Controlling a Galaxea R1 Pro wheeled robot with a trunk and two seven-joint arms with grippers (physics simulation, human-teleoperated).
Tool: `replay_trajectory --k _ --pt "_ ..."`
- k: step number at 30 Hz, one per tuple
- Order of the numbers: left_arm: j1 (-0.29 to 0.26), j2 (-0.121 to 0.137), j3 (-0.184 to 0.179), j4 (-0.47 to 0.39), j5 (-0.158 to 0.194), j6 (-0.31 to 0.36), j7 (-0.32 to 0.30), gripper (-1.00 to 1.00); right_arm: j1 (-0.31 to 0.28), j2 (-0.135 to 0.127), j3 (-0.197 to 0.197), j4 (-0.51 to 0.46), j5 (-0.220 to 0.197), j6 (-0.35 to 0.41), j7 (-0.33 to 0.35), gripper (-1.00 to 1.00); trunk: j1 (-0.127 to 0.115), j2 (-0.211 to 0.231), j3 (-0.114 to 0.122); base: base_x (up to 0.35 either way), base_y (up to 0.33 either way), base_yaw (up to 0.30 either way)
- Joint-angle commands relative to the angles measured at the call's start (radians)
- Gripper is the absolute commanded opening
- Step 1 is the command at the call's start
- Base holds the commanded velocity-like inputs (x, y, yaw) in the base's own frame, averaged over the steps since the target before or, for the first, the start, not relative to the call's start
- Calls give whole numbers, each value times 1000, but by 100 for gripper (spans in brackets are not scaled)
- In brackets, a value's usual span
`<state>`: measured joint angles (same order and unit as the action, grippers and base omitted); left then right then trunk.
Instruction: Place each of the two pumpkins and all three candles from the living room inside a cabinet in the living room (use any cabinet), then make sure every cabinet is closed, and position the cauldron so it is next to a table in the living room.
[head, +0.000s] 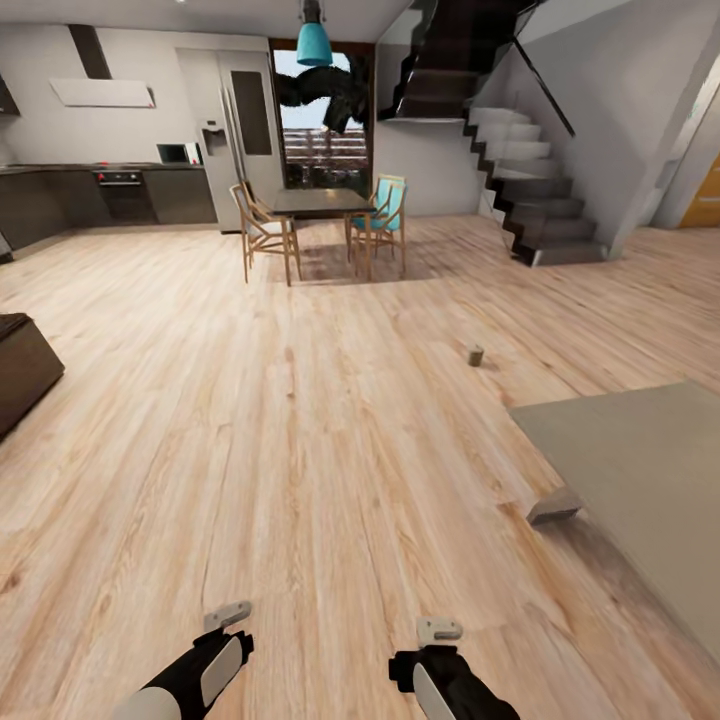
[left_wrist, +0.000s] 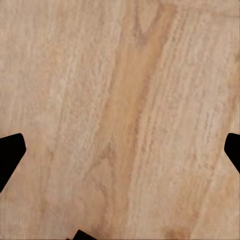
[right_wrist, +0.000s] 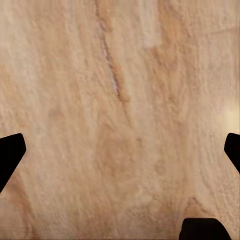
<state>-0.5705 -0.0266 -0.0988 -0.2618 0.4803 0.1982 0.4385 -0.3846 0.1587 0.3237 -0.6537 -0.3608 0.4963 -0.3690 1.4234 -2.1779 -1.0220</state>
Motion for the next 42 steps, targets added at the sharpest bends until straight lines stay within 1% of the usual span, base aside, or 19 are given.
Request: replay_trajectory --k 1,4,5,6,7,9,11,24,40,41,42 --pt "0 0 -8 -2 6 6 6 100 0 -1 5 -2 -10 3 -10 100 0 0 -2 297 217 262" --pt "0 3 -8 -2 7 11 -2 100 0 -1 5 -1 -10 2 -10 100 0 0 -4 305 197 262" --pt "0 8 -7 -2 7 14 -28 100 0 -1 5 -1 -10 2 -10 100 0 0 -5 316 170 262" --pt "0 16 -7 -2 8 17 -91 100 0 -1 5 -1 -10 2 -10 100 0 0 -6 331 112 262" --pt "0 18 -7 -2 8 18 -122 100 0 -1 5 -1 -10 2 -10 100 0 0 -6 337 72 262" --pt "0 21 -8 -2 8 22 -157 100 0 -1 5 -1 -10 2 -10 100 0 0 -8 342 44 262" --pt "0 23 -8 -2 8 23 -172 100 0 -1 5 -1 -10 2 -10 100 0 0 -9 347 15 262" --pt "0 22 -10 -2 6 18 -182 100 0 0 4 -1 -10 2 -13 100 0 0 -15 350 1 263" --pt "0 20 -12 -2 4 14 -182 100 0 1 1 -3 -11 2 -16 100 0 0 -8 350 0 255" --pt "0 20 -12 -2 4 14 -182 100 0 1 1 -3 -11 2 -16 100 0 0 -8 350 0 146" --pt "-3 14 -11 4 -1 8 -177 100 5 7 7 3 -5 8 -22 100 0 0 -8 0 0 0"
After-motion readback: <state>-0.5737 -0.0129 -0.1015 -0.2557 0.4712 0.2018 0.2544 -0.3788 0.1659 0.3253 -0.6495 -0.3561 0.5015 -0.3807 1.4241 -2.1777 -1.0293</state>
